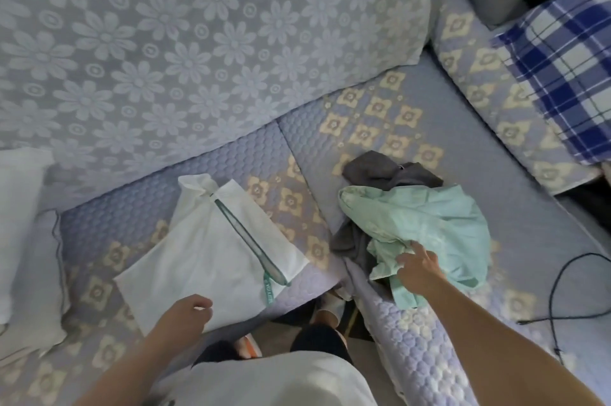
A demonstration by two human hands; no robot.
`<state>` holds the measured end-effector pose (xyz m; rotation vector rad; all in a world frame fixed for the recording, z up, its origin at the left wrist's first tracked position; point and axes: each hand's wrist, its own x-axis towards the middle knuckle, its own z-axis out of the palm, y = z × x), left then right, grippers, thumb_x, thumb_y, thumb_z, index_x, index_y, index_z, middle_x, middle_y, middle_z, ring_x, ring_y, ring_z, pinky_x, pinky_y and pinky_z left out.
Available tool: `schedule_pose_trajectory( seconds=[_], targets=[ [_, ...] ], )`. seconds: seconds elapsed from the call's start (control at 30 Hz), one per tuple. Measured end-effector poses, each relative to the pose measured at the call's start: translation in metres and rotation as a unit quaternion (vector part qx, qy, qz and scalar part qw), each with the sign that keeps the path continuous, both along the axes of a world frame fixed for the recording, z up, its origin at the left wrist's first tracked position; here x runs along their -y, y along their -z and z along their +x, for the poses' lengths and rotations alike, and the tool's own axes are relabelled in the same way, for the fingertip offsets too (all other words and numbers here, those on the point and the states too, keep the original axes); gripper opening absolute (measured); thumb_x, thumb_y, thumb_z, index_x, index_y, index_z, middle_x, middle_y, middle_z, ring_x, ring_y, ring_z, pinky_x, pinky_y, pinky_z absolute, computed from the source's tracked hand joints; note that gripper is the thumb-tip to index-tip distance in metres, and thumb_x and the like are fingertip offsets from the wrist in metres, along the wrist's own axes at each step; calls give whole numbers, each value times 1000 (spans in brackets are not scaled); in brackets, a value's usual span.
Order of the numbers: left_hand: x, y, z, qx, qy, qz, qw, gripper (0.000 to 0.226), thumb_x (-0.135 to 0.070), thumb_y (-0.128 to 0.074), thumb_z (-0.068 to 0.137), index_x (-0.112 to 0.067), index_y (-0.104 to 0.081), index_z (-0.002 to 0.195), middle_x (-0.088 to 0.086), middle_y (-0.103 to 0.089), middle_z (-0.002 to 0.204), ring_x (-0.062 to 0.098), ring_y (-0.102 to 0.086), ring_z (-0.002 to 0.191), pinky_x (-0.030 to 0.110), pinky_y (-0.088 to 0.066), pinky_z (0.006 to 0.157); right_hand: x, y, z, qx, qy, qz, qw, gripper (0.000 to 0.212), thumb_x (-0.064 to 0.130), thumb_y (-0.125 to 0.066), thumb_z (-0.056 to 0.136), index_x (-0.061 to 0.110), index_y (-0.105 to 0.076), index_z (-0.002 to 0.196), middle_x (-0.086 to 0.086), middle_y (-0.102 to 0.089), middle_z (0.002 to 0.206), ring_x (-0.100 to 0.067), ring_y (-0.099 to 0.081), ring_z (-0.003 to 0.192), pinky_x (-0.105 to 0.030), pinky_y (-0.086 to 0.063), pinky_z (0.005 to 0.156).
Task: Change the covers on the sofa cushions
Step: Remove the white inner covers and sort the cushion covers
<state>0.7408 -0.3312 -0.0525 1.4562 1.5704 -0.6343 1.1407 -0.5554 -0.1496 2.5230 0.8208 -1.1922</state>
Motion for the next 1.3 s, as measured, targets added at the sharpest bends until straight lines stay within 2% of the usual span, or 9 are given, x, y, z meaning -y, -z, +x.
schedule_pose_trajectory(
  seconds=[0.1,0.3,0.4,0.5,0.63,0.77,0.93,1.17,1.3],
  targets=[
    [30,-14,43,30,45,6,999,16,-10,-56,98,-24,-63,102,6,-67,102,21,-65,87,24,-50,74,11,5,25,-18,-67,24,997,57,21,-43,96,34,-37,151,9,-10,163,-24,-15,145,-36,-36,113],
    [73,-28,128,74,194,-13,978,25,-20,-41,104,-12,-65,104,7,-68,105,16,-61,94,24,-44,85,-2,-3,4,44,-258,149,954,45,15,-47,90,34,-65,126,-1,-14,158,-29,-25,137,-40,-37,109],
    [76,-36,147,77,206,3,976,26,-26,-42,104,-23,-64,118,-5,-62,119,12,-56,105,19,-40,87,-14,0,10,45,-162,107,980,50,9,-44,89,24,-55,135,2,-12,158,-29,-22,140,-42,-34,112],
    [74,-47,148,87,188,1,978,27,-29,-46,102,-32,-61,124,-10,-60,119,7,-57,103,20,-42,91,-15,-6,22,33,-145,168,974,44,10,-43,95,16,-52,138,5,-40,148,-22,-35,136,-34,-30,114],
    [65,-68,147,123,151,-3,981,20,-30,-48,100,-39,-64,109,-11,-66,111,5,-65,98,28,-52,92,-2,-61,32,-32,31,285,958,23,20,-48,103,17,-68,93,3,-65,109,-22,-58,107,-27,-39,88],
    [64,-100,164,203,162,21,965,22,-31,-55,102,-42,-59,120,-12,-67,114,1,-65,101,21,-54,86,28,-149,38,-100,231,410,876,26,17,-63,97,19,-75,74,4,-75,86,-22,-67,88,-18,-46,77],
    [75,-180,207,387,203,-15,899,72,-51,-79,82,-54,-36,141,-35,-50,134,-14,-52,120,21,-43,107,-10,-296,23,-253,258,541,760,39,50,-66,88,12,-74,81,-12,-69,80,-25,-60,75,-42,-46,77],
    [58,-247,201,501,99,136,849,90,-60,-81,74,-62,-23,143,-38,-31,143,-9,-53,119,29,-56,93,-68,-397,22,-147,178,685,691,16,0,-72,87,15,-77,83,-1,-76,83,-15,-70,81,-30,-55,80],
    [43,-267,191,478,41,196,856,59,-21,-78,88,-46,-49,133,-17,-68,115,-6,-67,94,19,-55,79,-94,-415,12,55,-10,719,693,31,-11,-68,80,18,-77,80,9,-73,82,-6,-68,80,-18,-53,74]
  ],
)
